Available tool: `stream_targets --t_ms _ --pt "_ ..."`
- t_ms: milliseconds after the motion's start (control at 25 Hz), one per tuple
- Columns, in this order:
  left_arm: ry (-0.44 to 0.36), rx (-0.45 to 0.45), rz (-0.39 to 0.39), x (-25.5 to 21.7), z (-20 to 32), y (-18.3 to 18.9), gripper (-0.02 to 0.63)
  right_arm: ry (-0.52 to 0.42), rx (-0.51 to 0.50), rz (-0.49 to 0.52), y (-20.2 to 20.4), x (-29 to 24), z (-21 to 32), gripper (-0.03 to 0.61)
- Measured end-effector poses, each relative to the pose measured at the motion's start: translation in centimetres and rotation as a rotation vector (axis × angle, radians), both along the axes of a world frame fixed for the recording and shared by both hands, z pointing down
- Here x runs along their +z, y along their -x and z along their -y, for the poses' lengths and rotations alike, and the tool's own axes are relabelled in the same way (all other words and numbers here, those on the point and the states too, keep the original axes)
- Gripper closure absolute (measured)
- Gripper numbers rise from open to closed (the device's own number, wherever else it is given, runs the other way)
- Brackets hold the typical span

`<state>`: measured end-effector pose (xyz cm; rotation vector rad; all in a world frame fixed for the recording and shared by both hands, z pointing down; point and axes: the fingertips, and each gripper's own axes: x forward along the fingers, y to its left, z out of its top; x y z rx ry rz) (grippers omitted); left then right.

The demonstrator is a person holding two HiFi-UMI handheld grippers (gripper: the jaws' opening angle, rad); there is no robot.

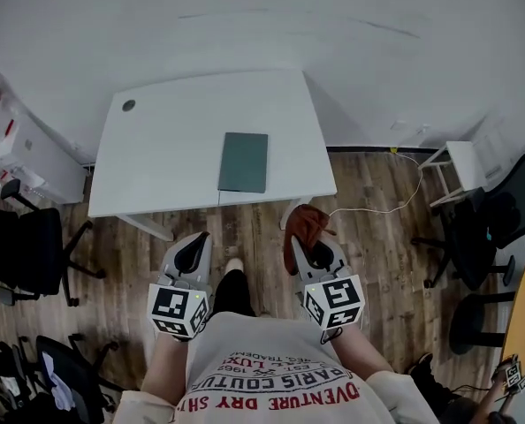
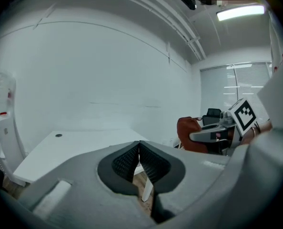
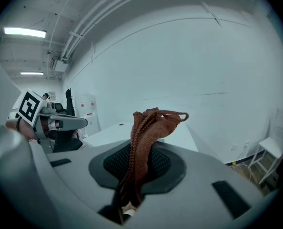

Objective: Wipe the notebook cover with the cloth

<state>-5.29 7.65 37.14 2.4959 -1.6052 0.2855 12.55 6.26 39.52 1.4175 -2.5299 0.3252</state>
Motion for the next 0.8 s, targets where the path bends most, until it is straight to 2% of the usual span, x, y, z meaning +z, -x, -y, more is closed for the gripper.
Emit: stream_targets --t_ms 280,480,600,800 --pt "0.055 0.107 0.003 1.9 11.3 2.3 0.603 0.034 0.092 -0.011 2.9 0.0 9.5 0.503" --pt "0.097 0.169 -0.012 3.5 18.2 3.9 0.604 0.059 0.121 -0.032 5.5 1.0 15.3 0.503" --pt "0.14 0.217 -0.004 5.7 20.8 3.9 0.604 0.094 0.138 -0.049 6.5 2.8 17.6 0.503" --pt "0.272 0.286 0.023 11.6 22.5 3.2 0.604 0.184 0.159 -0.063 7.6 6.5 20.2 0.503"
